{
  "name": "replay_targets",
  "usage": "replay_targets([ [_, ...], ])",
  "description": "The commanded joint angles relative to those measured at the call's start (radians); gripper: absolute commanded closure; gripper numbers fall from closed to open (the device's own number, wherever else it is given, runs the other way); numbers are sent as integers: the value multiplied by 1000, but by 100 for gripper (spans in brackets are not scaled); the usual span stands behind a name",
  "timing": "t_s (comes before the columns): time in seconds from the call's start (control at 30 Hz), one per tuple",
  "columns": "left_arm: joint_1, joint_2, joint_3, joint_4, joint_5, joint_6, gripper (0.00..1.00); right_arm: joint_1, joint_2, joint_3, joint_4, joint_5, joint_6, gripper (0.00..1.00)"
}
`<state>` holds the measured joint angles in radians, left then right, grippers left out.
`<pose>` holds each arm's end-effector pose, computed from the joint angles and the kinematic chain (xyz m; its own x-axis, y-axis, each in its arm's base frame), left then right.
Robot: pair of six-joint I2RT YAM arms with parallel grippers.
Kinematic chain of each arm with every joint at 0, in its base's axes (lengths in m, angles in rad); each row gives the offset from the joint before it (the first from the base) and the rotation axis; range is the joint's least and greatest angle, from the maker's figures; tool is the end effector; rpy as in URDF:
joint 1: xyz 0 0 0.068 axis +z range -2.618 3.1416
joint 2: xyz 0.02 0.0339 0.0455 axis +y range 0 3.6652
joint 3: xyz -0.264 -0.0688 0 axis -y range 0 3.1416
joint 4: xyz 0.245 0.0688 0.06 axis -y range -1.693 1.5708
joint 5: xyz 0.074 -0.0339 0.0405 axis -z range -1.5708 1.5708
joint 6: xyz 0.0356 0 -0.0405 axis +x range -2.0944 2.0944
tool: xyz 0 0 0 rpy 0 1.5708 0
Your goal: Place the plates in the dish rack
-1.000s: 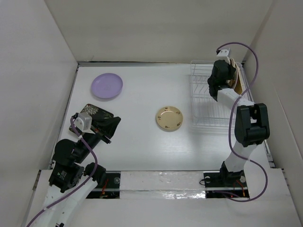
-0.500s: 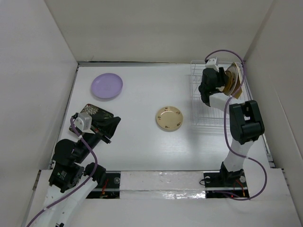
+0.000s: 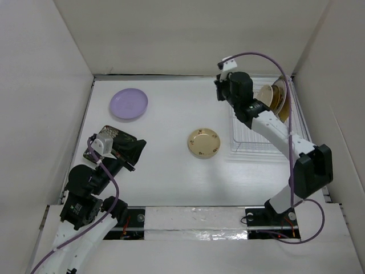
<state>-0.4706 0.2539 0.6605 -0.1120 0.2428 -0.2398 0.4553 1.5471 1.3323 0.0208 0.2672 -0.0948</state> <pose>0.0582 -0.0392 0.3633 0.0982 -0.3086 -0.9461 0.6882 0.7078 -0.1595 0.3384 0.1552 0.3629 -0.1543 -0.1772 -0.9720 -0.2070 0.9678 -0.1436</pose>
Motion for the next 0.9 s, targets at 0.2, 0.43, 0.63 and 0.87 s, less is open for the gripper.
replay_targets([
  [0.2,-5,42,7,43,-11,10,100,74,316,194,-490,-542,-106,47],
  [0.43,-5,62,5,41,-16,11,100,74,456,291,-568,-404,-92,20],
  [0.63,-5,68,7,40,-27,14,100,43,472,240,-535,-368,-68,20],
  [0.87,-5,70,8,37,-39,16,100,34,547,220,-561,-408,-79,21],
])
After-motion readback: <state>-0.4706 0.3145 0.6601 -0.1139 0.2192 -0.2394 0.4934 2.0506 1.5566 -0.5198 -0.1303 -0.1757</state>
